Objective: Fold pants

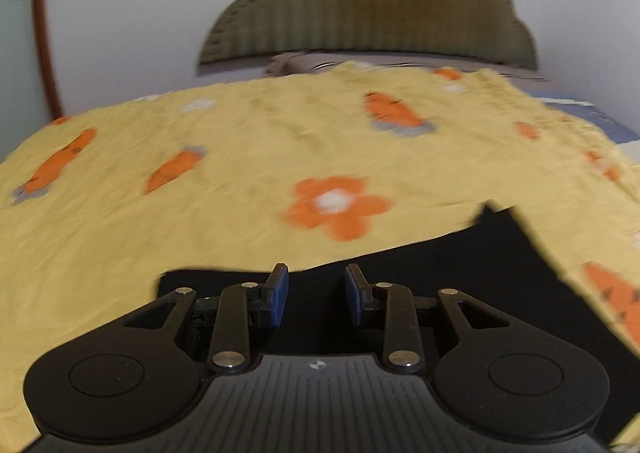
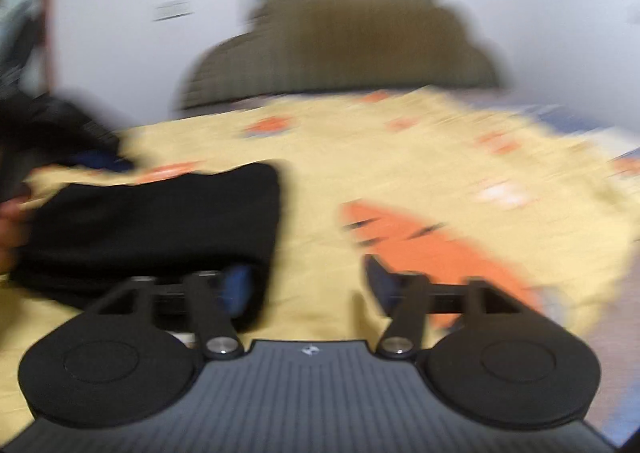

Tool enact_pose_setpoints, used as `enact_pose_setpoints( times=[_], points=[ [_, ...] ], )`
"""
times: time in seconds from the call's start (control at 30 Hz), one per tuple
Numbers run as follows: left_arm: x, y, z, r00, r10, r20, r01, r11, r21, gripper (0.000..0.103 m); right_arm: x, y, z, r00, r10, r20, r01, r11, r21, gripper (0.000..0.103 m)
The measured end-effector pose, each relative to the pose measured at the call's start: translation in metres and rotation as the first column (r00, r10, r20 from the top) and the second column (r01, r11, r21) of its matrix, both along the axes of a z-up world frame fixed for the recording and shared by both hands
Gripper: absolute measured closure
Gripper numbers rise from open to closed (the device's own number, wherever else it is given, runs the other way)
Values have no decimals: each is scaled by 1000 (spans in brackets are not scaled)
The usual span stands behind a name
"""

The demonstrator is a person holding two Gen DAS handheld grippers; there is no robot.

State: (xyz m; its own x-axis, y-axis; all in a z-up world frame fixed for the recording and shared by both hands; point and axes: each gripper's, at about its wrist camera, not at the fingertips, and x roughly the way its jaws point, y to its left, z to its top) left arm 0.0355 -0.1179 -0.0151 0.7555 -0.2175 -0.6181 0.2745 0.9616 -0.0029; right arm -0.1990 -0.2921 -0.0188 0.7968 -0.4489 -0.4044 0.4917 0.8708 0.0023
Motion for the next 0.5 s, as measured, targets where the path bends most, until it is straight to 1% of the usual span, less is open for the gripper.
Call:
enact_pose_setpoints(
  times=[0.03,0.1,0.2,0.27,0.3,0.33,0.37,0.4,0.43,0.47,0.5],
  points=[
    [2,8,-2,1000,6,-11,-6,1000,-26,73,-2,1,0,1000,-15,-12,14,999,-39,28],
    [1,20,-2,1000,20,-2,-20,997,-73,73,-3,4,-1,998,29,-59,-32,998,-59,30],
    [-4,25,-3,997,66,45,-64,997,-52,73,-5,18,0,994,74,-82,-85,988,-132,32],
    [-7,25,-5,996,56,63,-54,998,-37,73,1,28,-2,989,96,-110,-116,974,-193,32],
    [-9,24,-4,996,44,73,-43,999,-18,73,5,31,-4,987,100,-128,-126,968,-216,32],
    [-11,22,-4,996,29,83,-29,1000,2,73,11,35,-7,981,102,-163,-140,960,-241,32],
    [-15,22,-3,996,12,90,-13,1000,11,73,15,38,-11,977,78,-199,-133,951,-279,31],
    [-18,24,-1,996,-3,87,3,1000,9,73,16,41,-15,973,28,-227,-107,932,-346,28],
    [-21,27,2,997,-18,77,19,1000,-3,73,14,40,-17,972,-6,-235,-90,914,-396,18],
    [-24,31,4,997,-34,65,36,999,-25,73,11,38,-17,971,-27,-237,-75,909,-409,16],
    [-27,34,6,998,-54,44,56,998,-43,73,9,34,-15,971,-24,-237,-70,921,-382,16]
  ],
)
